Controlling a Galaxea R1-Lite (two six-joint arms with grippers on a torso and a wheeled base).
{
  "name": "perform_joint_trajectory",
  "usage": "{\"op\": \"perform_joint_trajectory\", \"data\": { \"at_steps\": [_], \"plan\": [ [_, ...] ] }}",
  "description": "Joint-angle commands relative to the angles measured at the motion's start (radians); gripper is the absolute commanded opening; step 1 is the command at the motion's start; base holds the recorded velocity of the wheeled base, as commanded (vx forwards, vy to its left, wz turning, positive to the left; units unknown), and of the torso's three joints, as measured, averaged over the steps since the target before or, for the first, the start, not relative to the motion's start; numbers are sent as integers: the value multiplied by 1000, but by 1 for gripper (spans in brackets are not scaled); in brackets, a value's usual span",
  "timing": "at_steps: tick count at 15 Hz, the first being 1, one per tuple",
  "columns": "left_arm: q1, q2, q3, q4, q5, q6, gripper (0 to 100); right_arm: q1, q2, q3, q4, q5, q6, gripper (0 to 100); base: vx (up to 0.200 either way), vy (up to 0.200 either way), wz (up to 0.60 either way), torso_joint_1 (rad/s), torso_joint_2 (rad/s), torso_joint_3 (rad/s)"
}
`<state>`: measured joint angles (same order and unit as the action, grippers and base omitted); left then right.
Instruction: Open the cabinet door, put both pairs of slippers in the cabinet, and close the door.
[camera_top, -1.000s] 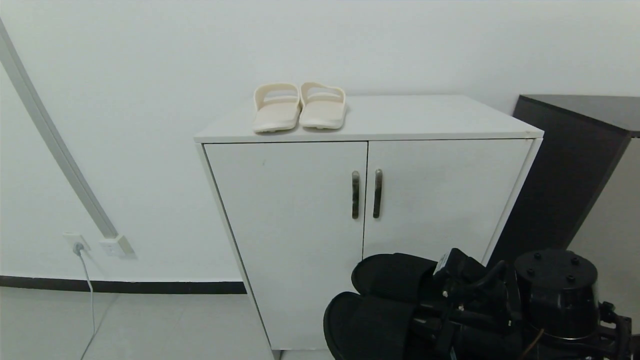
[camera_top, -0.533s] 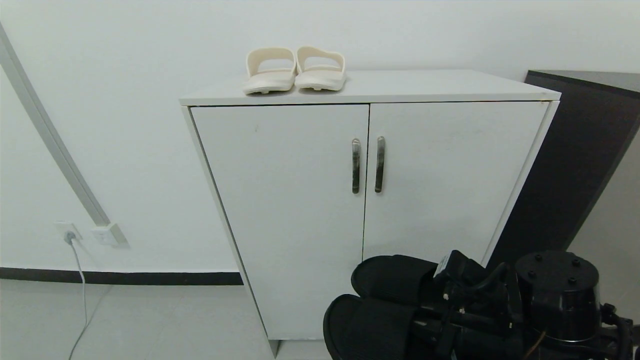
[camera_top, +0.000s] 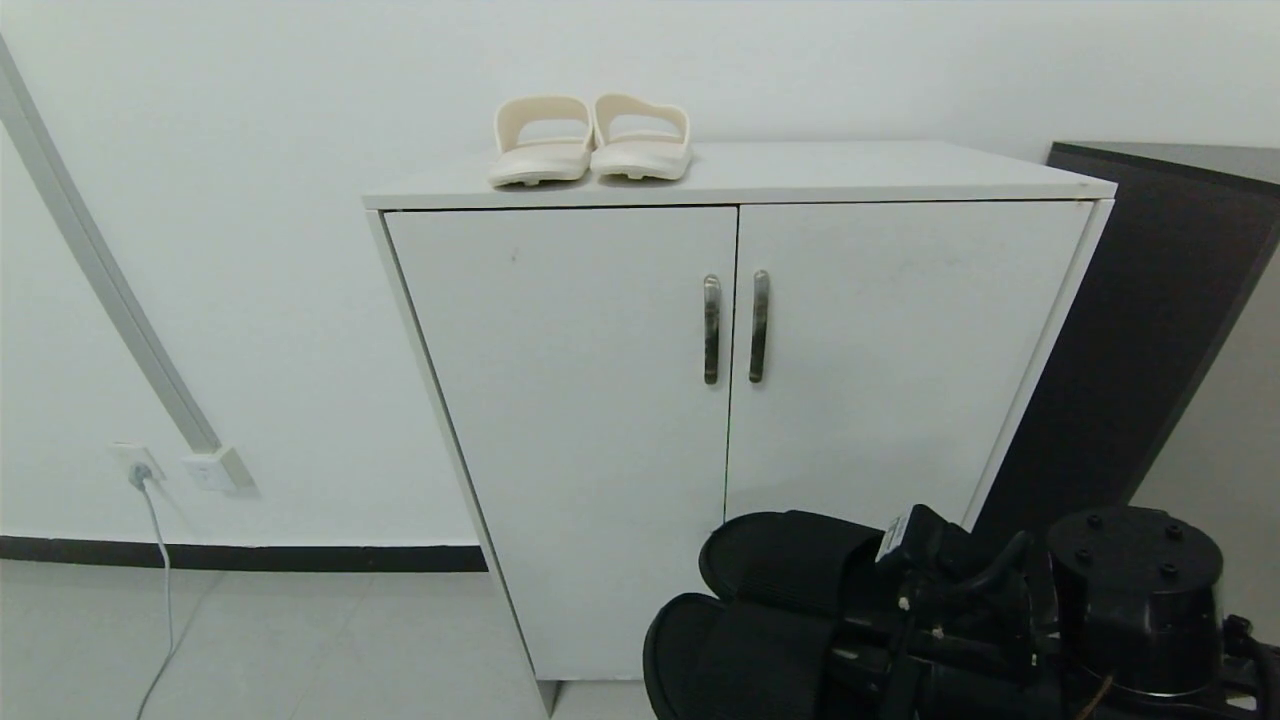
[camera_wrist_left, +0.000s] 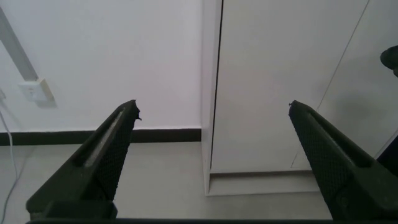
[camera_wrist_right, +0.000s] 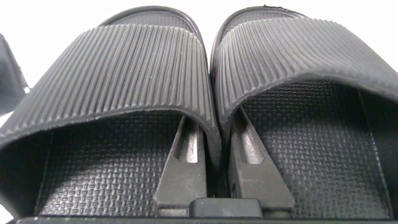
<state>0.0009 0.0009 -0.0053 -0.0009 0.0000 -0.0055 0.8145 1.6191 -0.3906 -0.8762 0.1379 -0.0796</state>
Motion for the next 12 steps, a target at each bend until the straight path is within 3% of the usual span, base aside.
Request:
{"op": "perform_joint_trajectory", "data": {
  "at_steps": [1, 4, 7, 9, 11, 12],
  "plan": [
    [1, 2, -1, -1, 0, -1, 100, 0, -4, -1, 0, 0, 0, 0, 0, 0, 0, 2, 76, 71],
    [1, 18, -15, -2, -2, 6, 100, 2, 2, -1, 0, 0, 0, 0, 0, 0, 0, -2, 17, 14],
    [-7, 286, -171, -18, -11, 4, 100, 2, 11, -1, 0, 2, 0, 0, 0, 0, 0, 0, 0, 0],
    [-41, 453, -179, -119, -101, 13, 100, 6, 10, 1, 0, 2, 0, 0, 0, 0, 0, 0, 0, 0],
    [-58, 565, -202, -159, -187, 68, 100, 8, 10, 3, 0, 2, 0, 0, 0, 0, 0, 0, 0, 0],
    [-71, 619, -226, -166, -242, 70, 100, 9, 10, 3, 0, 2, 0, 0, 0, 0, 0, 0, 0, 0]
  ]
}}
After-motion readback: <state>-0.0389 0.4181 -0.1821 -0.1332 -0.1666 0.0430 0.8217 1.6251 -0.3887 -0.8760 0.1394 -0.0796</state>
